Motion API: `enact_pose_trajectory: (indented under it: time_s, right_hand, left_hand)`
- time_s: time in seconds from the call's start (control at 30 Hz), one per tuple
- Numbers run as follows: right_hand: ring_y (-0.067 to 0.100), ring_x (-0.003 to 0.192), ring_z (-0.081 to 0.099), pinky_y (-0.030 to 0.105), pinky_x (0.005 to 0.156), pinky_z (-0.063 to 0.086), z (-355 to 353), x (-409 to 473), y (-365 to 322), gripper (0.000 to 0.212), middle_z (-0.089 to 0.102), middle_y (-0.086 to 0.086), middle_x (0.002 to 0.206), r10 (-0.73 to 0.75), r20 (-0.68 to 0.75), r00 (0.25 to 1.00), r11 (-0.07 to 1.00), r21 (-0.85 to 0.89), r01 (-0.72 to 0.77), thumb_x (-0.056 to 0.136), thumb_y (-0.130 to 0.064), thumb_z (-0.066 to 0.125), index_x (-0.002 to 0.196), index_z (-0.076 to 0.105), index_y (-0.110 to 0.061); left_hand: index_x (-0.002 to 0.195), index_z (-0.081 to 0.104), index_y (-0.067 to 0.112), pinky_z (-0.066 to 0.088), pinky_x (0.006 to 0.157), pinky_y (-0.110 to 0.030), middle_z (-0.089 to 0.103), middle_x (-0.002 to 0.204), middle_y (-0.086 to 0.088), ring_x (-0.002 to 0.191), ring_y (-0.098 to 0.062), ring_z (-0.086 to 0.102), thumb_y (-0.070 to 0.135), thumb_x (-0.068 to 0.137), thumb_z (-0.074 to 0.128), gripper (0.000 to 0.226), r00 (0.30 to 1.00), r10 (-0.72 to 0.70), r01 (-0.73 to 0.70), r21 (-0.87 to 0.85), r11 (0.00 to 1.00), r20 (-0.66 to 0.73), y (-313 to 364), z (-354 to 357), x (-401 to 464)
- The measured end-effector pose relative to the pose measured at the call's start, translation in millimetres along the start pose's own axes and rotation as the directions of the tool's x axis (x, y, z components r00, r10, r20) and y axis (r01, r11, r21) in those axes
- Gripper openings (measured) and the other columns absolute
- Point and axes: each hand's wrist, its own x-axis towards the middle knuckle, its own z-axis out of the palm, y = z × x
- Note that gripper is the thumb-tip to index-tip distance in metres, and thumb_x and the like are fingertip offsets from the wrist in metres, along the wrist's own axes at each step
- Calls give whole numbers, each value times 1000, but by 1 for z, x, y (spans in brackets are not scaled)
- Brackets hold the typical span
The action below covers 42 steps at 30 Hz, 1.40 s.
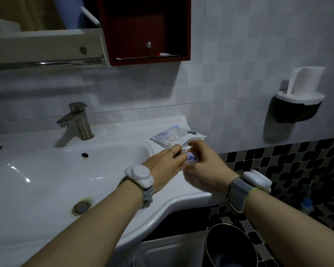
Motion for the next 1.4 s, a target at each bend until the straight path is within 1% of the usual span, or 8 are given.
enact_pose_trajectory:
  time_s: [0.27,0.37,0.43,0.6,0.7,0.93,1.13,1.4]
  right_hand:
    - [13,105,60,36,98,48,0,2,2,67,63,-12,105,-6,-24,1000,996,-86,4,66,-17,71,126,45,-31]
    - [13,109,58,26,97,45,-2,2,0,74,61,-7,113,-5,-9,1000,993,-119,4,70,-17,72,135,40,-29]
    - [12,110,56,22,95,43,-2,1,-1,81,58,-7,115,-7,-5,1000,990,-143,6,71,-17,72,141,35,-29]
    - [14,108,56,22,89,42,-2,0,-2,84,56,-5,119,-24,-14,1000,992,-124,22,70,-14,71,142,31,-29]
    - [20,99,59,30,86,49,-3,-2,-4,75,59,-3,109,-38,-15,999,991,-126,36,68,-13,67,132,35,-33]
    - [17,98,60,35,88,51,-5,-6,-9,70,60,-7,109,-33,52,998,990,-132,39,65,-17,68,127,39,-31]
    - [16,78,58,26,69,47,-10,6,-6,65,58,0,97,79,40,996,987,135,-83,78,-1,58,136,38,-21]
    - [22,75,54,32,66,43,2,14,-13,40,60,2,86,133,-88,987,959,263,-105,70,-23,44,108,58,-26]
  left_hand:
    - [106,46,14,48,50,-42,48,109,-10,73,-39,57,-2,85,54,28,990,-133,130,83,988,38,1,-6,4]
    - [99,44,14,47,45,-44,49,101,-10,61,-40,55,16,98,46,3,990,-134,137,74,988,-45,3,-5,8]
    - [100,39,18,48,45,-45,50,101,-9,58,-40,53,29,102,33,13,982,-157,160,25,987,-101,1,-1,8]
    - [118,40,19,53,62,-48,51,116,-8,75,-38,59,24,104,36,16,919,-371,348,-164,923,-133,6,-4,8]
    - [106,39,25,51,65,-50,45,107,1,75,-38,54,18,101,37,9,861,-489,441,-280,853,-135,8,-8,8]
    - [114,52,20,50,82,-43,53,120,-3,98,-30,56,6,96,42,25,864,-494,446,-312,839,-93,-1,0,7]
    - [128,41,15,51,78,-46,48,122,-10,96,-30,55,8,99,43,29,796,-602,561,-299,772,-58,6,-7,5]
    - [106,51,6,48,72,-42,51,108,-13,89,-33,55,1,97,47,11,827,-553,510,-279,814,-104,8,-11,4]
